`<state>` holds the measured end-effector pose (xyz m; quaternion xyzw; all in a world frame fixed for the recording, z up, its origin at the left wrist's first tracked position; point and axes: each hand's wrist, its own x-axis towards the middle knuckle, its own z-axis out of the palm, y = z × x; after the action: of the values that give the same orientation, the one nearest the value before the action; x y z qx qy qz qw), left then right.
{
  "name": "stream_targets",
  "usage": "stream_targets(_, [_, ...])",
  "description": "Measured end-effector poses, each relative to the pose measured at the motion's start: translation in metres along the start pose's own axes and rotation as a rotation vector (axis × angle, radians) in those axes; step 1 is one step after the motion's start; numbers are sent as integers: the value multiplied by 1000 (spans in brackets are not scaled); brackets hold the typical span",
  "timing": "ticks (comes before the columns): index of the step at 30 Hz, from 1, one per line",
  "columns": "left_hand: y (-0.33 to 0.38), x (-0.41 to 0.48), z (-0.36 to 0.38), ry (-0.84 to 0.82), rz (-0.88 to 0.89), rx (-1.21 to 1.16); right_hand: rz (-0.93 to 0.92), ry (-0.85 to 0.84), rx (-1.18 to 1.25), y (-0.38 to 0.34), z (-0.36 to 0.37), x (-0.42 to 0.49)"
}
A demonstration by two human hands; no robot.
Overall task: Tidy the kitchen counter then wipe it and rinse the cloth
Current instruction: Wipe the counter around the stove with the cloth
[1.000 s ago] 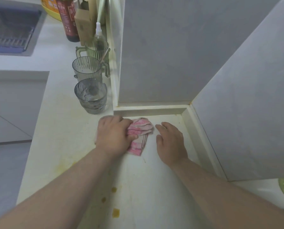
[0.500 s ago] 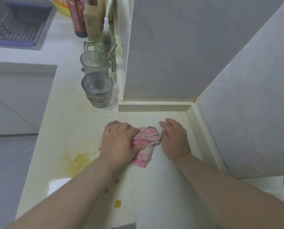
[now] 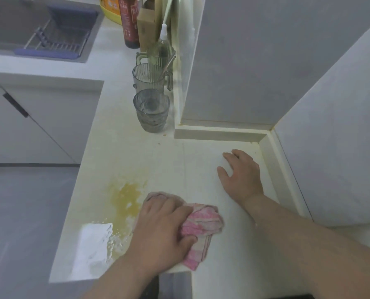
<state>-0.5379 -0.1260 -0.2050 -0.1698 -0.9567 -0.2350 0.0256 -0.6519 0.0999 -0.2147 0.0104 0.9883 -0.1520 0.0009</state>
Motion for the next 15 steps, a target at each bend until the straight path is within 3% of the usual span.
stream_targets(6, [-4, 3, 1, -30, -9, 15, -9, 14, -16, 0, 0, -1])
stream_targets(15, [-29, 80, -7, -90, -52, -3, -11, 13, -15, 1, 1, 1])
